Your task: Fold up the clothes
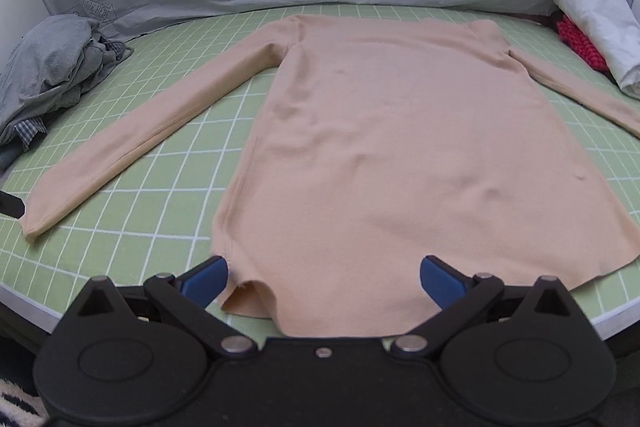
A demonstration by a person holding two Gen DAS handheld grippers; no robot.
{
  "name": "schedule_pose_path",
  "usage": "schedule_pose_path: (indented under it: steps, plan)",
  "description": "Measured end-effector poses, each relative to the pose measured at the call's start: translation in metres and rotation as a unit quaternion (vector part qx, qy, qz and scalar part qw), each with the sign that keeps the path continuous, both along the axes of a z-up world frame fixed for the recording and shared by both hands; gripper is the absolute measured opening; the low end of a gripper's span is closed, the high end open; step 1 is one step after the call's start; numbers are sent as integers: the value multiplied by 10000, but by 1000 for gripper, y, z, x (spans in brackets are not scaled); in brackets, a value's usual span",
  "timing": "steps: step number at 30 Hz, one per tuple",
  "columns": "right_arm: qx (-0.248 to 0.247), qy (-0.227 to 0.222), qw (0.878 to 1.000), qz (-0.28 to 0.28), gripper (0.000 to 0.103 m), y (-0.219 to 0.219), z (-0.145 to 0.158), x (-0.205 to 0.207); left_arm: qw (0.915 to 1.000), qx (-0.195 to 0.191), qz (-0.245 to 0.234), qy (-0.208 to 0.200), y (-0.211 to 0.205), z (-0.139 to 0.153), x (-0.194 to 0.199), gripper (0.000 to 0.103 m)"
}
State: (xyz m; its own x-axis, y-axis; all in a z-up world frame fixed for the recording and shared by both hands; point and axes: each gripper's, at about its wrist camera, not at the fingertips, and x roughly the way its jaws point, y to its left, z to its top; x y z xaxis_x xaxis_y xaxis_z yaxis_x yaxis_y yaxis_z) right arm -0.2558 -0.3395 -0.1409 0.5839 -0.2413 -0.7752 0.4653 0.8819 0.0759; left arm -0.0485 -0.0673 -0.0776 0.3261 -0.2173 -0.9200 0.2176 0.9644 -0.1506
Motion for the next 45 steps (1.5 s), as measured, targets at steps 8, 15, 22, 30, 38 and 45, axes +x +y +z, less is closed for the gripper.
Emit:
schedule_pose_path:
  steps: [8,15,22,30,38,45]
  plan:
    - [-204,476,9973,-514,103,5,-17,-5,9999,94,-53,91,11,-5,5,71]
    - [-179,396,9974,-574,103,3,-21,3,9998,111,-99,118,13,-7,6,76]
    - [-141,222,9996,-116,103,16,-14,15,9998,100,-106,153,15,-8,8,76]
    - [-119,-110,9995,272,103,27,-2,20,9998,68,-31,210,19,-10,10,76]
    - [-294,155,9994,138,103,24,0,10,9997,91,99,185,25,-8,12,77]
    - [-338,568,9974,-273,103,10,-11,2,9996,73,24,259,18,-11,12,77]
